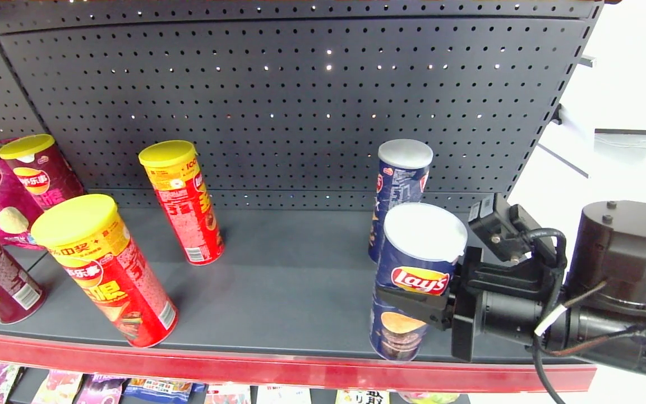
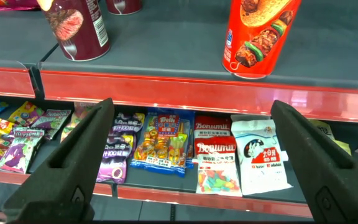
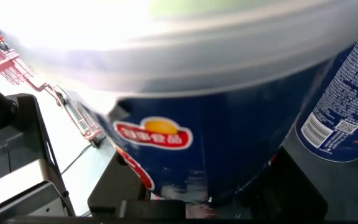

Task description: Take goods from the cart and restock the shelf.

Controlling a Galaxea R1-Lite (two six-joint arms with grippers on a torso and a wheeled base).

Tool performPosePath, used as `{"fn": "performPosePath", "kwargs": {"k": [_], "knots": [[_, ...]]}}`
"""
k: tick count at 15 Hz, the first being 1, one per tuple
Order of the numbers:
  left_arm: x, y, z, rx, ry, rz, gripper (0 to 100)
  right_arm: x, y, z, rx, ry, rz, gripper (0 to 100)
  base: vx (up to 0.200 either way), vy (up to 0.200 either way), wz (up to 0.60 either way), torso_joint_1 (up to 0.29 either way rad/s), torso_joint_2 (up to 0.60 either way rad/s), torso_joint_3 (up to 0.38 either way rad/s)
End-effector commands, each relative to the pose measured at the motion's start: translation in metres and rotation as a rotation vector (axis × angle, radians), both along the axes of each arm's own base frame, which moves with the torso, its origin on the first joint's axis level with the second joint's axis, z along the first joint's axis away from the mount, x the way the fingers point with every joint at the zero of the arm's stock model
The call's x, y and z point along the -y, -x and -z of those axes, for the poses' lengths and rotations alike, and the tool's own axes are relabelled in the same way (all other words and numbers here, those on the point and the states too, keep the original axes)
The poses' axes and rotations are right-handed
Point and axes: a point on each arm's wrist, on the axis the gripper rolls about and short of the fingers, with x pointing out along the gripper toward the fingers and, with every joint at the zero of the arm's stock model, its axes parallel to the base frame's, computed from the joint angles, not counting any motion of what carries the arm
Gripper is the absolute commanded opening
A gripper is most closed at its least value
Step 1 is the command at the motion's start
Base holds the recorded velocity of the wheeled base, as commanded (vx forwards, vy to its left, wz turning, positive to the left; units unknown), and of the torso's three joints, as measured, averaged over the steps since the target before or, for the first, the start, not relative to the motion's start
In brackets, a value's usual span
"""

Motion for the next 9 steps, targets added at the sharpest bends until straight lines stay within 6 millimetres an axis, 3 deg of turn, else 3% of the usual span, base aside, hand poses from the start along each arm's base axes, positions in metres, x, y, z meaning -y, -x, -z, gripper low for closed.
{"fn": "performPosePath", "kwargs": {"k": [1,7,8,9], "knots": [[0.0000,-0.0001,0.0000,-0.002,0.001,-0.001,100,-0.0001,-0.0002,0.0013,-0.003,0.005,0.000,0,0.000,0.000,0.00,0.000,0.00,0.000],[0.0000,-0.0001,0.0000,-0.002,0.000,0.000,100,-0.0006,-0.0013,0.0032,-0.009,0.010,0.000,0,0.000,0.000,0.00,0.000,0.00,0.000],[0.0000,-0.0001,0.0000,-0.002,0.001,-0.001,100,-0.0003,-0.0010,0.0032,-0.010,0.009,0.000,100,0.000,0.000,0.00,0.000,0.00,0.000],[0.0000,-0.0001,0.0000,-0.002,0.000,0.000,100,-0.0004,-0.0011,0.0021,-0.008,0.005,0.000,100,0.000,0.000,0.00,0.000,0.00,0.000]]}}
